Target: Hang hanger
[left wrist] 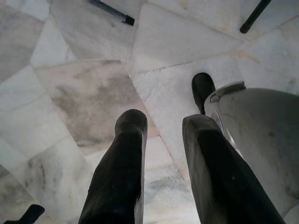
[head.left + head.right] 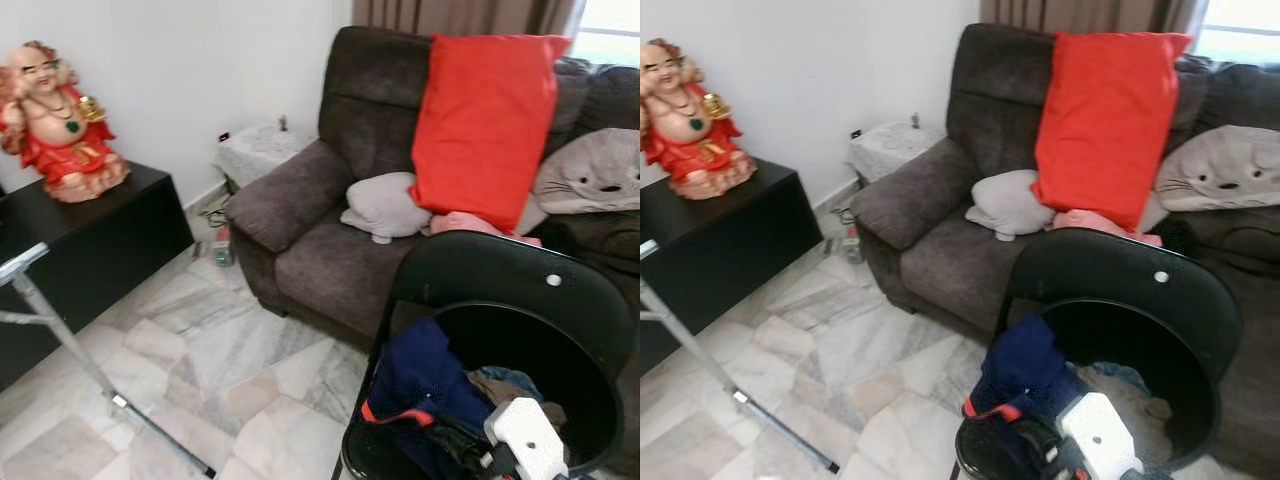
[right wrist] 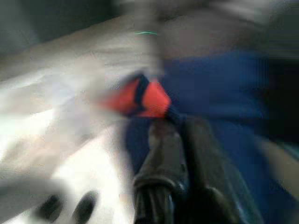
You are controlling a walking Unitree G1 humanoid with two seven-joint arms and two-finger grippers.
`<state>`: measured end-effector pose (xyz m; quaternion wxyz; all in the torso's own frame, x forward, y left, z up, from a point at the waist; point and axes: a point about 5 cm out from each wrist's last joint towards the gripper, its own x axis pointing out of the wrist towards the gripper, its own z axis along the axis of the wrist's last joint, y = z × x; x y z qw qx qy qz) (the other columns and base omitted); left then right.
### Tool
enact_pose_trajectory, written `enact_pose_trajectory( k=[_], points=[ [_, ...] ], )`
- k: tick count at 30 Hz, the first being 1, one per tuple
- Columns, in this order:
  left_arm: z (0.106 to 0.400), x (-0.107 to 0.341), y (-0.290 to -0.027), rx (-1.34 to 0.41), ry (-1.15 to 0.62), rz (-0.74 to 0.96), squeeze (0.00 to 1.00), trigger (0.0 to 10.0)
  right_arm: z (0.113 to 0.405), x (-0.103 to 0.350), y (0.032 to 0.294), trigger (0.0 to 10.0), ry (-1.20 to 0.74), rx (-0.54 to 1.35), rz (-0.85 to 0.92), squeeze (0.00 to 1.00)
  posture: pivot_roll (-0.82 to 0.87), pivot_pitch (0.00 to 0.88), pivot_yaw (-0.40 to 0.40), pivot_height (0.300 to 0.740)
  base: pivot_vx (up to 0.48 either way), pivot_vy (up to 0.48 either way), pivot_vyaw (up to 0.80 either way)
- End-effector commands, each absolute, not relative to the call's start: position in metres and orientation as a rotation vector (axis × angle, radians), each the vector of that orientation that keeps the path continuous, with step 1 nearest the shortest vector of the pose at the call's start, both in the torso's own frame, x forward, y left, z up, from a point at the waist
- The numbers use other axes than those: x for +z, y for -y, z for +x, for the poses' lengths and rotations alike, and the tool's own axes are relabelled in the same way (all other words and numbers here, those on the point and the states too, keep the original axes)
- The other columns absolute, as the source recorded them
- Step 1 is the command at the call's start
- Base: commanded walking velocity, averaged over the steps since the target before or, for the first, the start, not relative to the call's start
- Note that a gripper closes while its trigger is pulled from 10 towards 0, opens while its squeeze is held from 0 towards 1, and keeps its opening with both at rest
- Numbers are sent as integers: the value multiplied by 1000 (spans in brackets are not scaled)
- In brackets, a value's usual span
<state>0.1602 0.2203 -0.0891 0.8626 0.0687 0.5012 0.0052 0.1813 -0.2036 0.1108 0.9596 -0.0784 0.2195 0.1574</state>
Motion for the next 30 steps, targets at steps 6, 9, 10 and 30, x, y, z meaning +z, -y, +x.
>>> enact_pose_trajectory(
  k=[6,9,10,30],
  points=[
    [155,-91,-224,9,-1072,168,0,10000,165,82,216,0,-522,-232,92,0,-84,41,88,740,0,0,0],
    [155,-91,-224,10,-1072,169,0,10000,162,75,224,0,-512,-396,194,0,-83,39,88,740,0,0,0],
    [155,-91,-224,10,-1072,169,0,10000,162,76,225,0,-511,-396,179,0,-84,38,87,740,0,0,0],
    [156,-90,-225,23,-1060,195,0,10000,148,139,210,0,-134,-172,-100,0,-107,35,85,740,0,0,0]
  ],
)
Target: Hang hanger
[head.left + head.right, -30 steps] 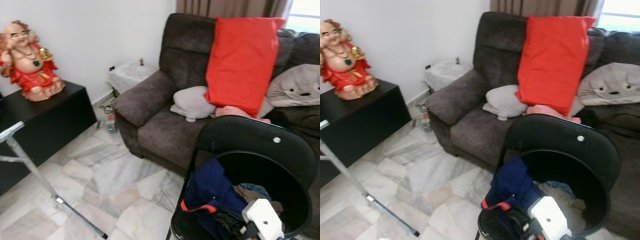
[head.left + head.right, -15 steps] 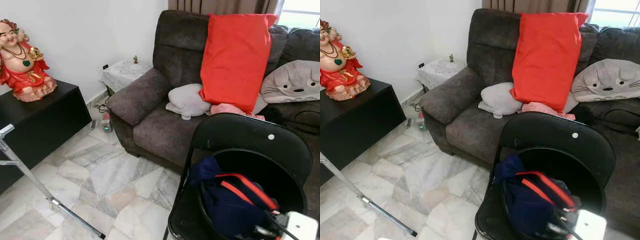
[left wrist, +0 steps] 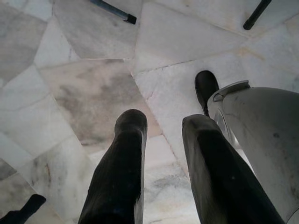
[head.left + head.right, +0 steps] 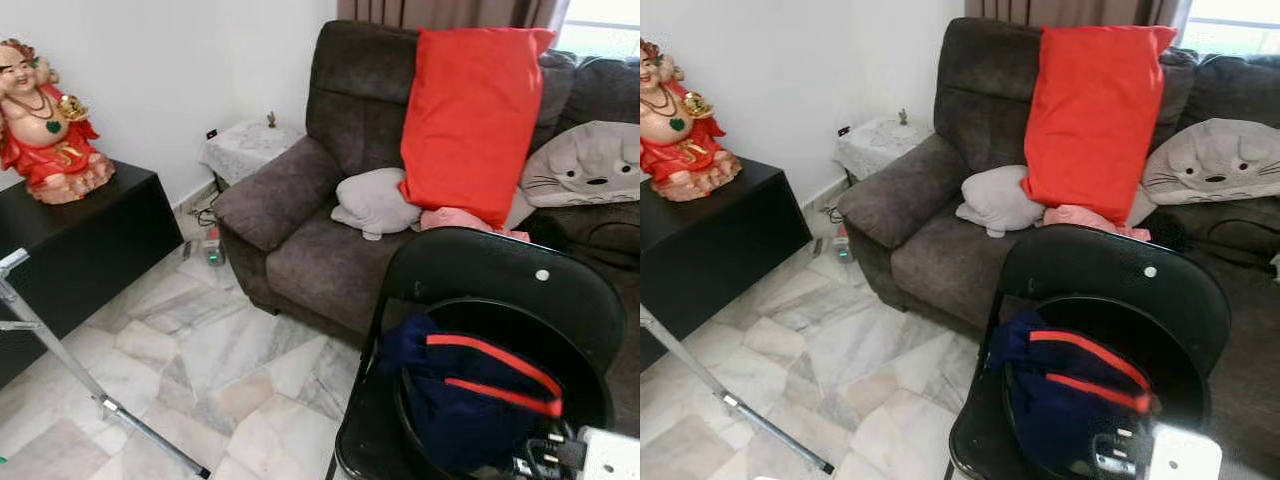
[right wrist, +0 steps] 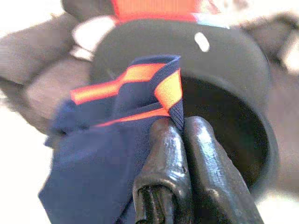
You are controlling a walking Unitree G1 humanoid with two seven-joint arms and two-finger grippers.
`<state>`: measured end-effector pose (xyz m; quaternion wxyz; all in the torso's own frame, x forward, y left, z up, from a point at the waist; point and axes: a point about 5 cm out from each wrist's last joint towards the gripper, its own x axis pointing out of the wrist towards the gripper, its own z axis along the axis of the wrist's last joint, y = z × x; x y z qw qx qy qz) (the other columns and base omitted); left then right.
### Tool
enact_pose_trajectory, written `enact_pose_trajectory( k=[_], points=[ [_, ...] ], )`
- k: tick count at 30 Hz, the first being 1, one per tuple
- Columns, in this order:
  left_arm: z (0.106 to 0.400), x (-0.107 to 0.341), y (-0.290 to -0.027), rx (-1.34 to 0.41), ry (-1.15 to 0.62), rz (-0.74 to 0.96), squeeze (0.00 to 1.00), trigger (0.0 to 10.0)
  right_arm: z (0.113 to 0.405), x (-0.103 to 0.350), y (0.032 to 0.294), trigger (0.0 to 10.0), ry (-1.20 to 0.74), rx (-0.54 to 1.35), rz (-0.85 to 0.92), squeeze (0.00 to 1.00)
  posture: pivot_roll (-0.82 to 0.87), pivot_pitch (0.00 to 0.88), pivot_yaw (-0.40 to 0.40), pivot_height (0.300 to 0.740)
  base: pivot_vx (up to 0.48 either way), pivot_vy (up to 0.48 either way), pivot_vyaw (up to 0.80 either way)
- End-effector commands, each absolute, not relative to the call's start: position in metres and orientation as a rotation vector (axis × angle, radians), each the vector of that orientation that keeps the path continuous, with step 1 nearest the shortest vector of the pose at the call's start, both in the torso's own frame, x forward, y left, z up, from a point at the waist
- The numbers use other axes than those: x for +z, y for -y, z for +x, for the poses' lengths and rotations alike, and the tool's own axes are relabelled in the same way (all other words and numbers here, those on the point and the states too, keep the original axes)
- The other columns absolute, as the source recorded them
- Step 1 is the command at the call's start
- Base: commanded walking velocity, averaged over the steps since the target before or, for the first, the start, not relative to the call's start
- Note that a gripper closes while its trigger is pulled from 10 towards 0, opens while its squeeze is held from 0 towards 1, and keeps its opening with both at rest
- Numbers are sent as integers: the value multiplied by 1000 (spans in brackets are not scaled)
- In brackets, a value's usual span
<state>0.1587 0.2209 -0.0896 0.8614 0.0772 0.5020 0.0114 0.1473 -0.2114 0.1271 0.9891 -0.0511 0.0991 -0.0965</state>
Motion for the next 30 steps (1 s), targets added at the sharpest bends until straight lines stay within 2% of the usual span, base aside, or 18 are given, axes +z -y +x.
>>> enact_pose_trajectory(
  k=[1,2,3,5,7,8,10,12,14,15,17,21,24,27,28,30],
  points=[
    [156,-90,-225,23,-1060,195,0,10000,148,139,210,0,-134,-172,-100,0,-107,35,85,740,0,0,0],
    [156,-90,-225,23,-1060,196,0,10000,151,144,220,0,-105,-204,-109,0,-113,37,86,740,0,0,0],
    [157,-90,-225,24,-1060,197,0,10000,162,156,247,0,-52,-248,-191,0,-118,36,91,740,0,0,0],
    [157,-90,-225,23,-1060,197,0,10000,169,163,258,0,-26,-229,-239,0,-121,38,94,740,0,0,0],
    [158,-89,-225,23,-1059,199,0,10000,181,168,252,0,-64,62,-344,0,-123,40,99,740,0,0,0],
    [158,-89,-225,23,-1059,199,0,10000,182,170,250,0,-77,145,-402,0,-123,40,99,740,0,0,0],
    [158,-89,-225,25,-1058,198,0,10000,181,170,243,0,-114,305,-429,0,-123,39,99,740,0,0,0],
    [158,-89,-225,31,-1057,197,0,10000,174,172,231,0,-174,552,-459,0,-120,40,99,740,0,0,0],
    [158,-89,-225,31,-1057,197,0,10000,172,172,229,0,-196,609,-460,0,-120,41,100,740,0,0,0],
    [158,-89,-225,33,-1057,196,0,10000,165,173,225,0,-246,729,-441,0,-118,40,99,740,0,0,0],
    [158,-89,-226,37,-1057,194,0,10000,157,176,219,0,-276,852,-407,0,-113,43,99,740,0,0,0],
    [158,-89,-226,39,-1057,193,0,10000,146,179,213,0,-318,956,-377,0,-115,48,102,740,0,0,0],
    [158,-89,-226,37,-1058,194,0,10000,135,175,218,0,-404,1011,-392,0,-116,49,102,740,0,0,0],
    [159,-89,-226,31,-1058,195,0,10000,125,154,232,0,-611,1013,-541,0,-129,55,106,740,0,0,0],
    [159,-89,-225,28,-1058,194,0,10000,122,139,243,0,-725,997,-660,0,-129,55,106,740,0,0,0],
    [159,-89,-225,28,-1058,190,0,10000,122,131,250,0,-769,987,-743,0,-123,55,105,740,0,0,0]
  ],
)
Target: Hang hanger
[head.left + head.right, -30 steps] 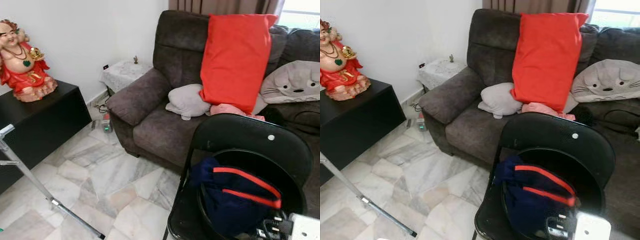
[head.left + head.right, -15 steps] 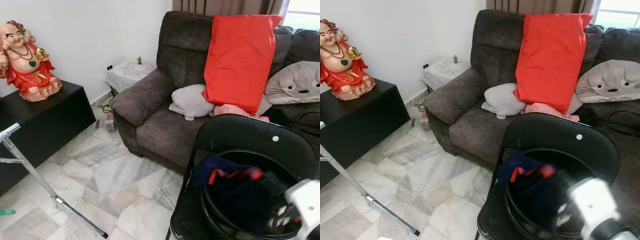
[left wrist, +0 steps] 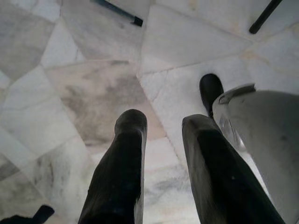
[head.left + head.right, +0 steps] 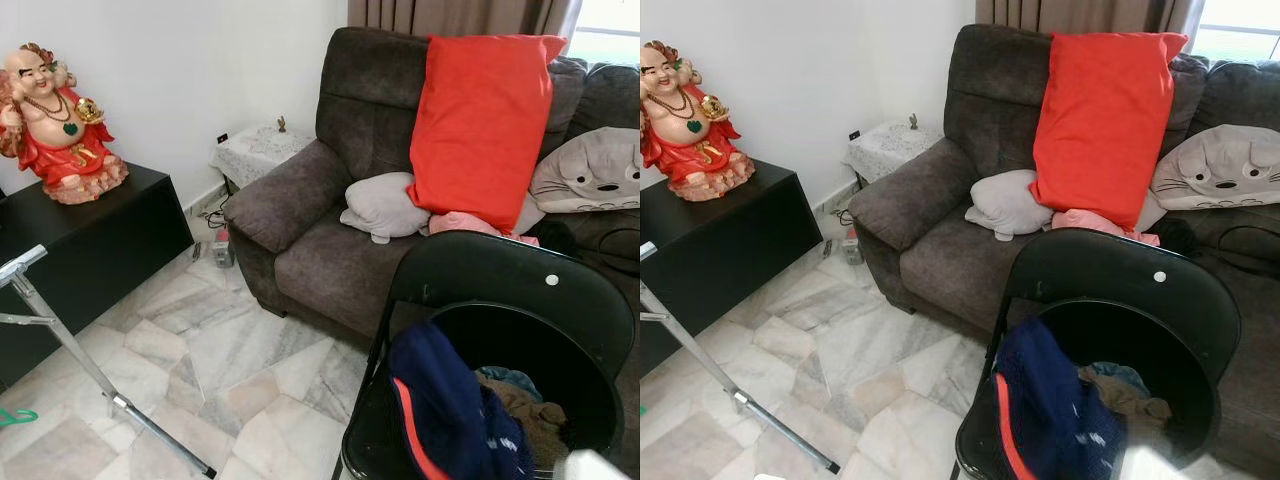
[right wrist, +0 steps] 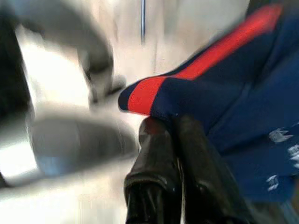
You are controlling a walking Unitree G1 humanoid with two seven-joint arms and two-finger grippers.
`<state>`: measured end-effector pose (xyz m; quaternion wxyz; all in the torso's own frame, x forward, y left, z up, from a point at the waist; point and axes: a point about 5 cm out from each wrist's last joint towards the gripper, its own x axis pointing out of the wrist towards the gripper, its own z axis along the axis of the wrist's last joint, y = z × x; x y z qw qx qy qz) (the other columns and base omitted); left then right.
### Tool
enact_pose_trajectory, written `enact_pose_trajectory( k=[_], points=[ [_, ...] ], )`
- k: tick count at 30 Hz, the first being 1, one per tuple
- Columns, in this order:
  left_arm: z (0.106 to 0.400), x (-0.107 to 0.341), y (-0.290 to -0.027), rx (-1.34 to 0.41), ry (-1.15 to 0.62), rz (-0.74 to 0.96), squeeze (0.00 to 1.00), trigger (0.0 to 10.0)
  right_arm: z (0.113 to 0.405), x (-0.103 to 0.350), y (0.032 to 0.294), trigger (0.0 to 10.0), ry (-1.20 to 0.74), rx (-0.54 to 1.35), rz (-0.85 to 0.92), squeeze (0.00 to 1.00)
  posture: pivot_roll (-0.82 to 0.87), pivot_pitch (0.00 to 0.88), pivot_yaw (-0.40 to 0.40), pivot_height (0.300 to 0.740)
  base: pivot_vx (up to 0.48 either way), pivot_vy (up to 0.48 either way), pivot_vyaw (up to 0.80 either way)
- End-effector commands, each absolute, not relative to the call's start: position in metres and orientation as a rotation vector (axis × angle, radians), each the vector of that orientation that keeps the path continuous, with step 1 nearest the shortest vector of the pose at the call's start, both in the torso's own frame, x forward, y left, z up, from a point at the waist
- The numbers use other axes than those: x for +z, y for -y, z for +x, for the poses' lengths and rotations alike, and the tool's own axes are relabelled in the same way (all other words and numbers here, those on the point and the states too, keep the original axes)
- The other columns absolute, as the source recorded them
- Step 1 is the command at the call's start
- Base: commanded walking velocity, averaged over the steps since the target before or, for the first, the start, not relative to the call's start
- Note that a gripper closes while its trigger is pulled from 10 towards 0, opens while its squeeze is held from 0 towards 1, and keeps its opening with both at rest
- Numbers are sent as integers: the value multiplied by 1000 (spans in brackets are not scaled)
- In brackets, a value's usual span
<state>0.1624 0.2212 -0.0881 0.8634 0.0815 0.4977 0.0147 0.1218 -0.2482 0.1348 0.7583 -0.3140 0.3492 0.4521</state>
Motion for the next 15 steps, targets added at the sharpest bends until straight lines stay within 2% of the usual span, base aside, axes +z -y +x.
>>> enact_pose_trajectory(
  k=[1,6,7,11,12,13,15],
  points=[
    [159,-89,-225,27,-1058,191,0,10000,126,128,254,0,-770,934,-757,0,-118,55,105,740,0,0,0],
    [158,-89,-225,34,-1060,191,0,10000,138,129,258,0,-725,858,-828,0,-119,56,103,740,0,0,0],
    [158,-89,-225,36,-1060,190,0,10000,144,130,257,10000,-691,821,-842,0,-117,58,104,740,0,0,0],
    [158,-89,-225,35,-1061,189,0,10000,150,129,258,10000,-660,777,-870,0,-116,56,103,740,0,0,0],
    [158,-89,-226,35,-1061,189,0,10000,152,129,255,10000,-643,765,-847,541,-115,57,103,740,0,0,0],
    [157,-89,-226,35,-1061,189,0,10000,151,129,250,10000,-629,778,-808,965,-115,57,103,740,0,0,0],
    [157,-89,-226,36,-1062,190,0,10000,145,126,237,10000,-617,839,-739,1000,-115,57,104,740,0,0,0]
  ],
)
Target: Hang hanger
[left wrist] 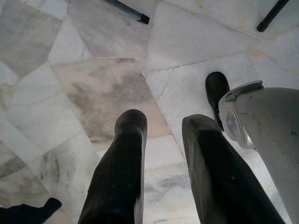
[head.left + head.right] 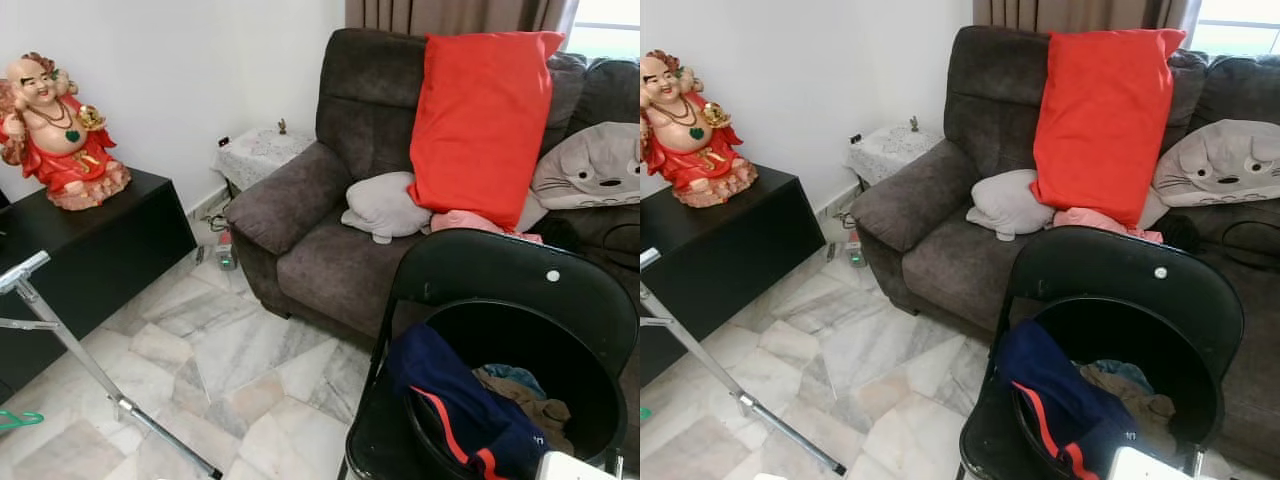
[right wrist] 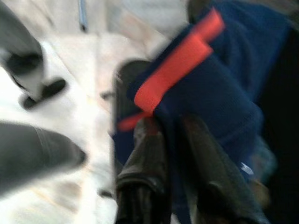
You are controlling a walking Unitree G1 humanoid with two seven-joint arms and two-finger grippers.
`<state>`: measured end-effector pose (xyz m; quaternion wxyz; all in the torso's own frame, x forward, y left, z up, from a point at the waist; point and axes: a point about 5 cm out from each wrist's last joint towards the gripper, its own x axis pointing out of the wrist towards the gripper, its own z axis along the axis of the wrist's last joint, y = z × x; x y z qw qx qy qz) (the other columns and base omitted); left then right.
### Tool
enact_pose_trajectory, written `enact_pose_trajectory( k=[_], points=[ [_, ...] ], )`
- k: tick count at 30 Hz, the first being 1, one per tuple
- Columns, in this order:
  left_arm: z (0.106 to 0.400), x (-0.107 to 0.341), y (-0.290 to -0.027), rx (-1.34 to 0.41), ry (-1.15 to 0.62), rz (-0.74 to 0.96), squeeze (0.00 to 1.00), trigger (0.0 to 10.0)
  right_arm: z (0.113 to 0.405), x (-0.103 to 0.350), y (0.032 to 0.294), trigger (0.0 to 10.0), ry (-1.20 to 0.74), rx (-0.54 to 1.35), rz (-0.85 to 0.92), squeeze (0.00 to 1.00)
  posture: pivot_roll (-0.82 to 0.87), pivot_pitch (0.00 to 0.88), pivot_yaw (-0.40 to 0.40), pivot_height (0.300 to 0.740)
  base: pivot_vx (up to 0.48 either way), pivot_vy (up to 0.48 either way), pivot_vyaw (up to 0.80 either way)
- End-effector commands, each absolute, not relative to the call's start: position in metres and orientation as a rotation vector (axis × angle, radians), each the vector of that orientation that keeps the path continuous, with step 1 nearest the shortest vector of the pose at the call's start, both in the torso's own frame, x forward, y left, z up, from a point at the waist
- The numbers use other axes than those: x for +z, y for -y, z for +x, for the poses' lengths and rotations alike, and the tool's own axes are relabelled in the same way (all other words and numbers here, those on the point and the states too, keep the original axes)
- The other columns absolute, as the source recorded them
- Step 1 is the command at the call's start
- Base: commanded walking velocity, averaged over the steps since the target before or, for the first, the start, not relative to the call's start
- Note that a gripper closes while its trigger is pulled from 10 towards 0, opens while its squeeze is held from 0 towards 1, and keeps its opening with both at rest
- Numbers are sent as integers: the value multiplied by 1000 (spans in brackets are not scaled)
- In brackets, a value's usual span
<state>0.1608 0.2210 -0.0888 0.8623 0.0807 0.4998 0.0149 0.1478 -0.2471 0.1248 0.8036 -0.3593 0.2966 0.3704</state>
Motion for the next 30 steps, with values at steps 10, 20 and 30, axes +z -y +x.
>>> enact_pose_trajectory(
  k=[10,20,30],
  points=[
    [157,-89,-226,33,-1062,191,0,10000,116,122,212,10000,-691,1041,-611,1000,-118,57,104,740,0,0,0],
    [157,-90,-225,31,-1063,191,0,10000,174,140,206,10000,-269,521,-819,0,-130,55,94,740,0,0,0],
    [156,-90,-225,42,-1059,181,0,10000,184,136,205,10000,-113,-183,-376,0,-111,46,81,740,0,0,0]
  ],
)
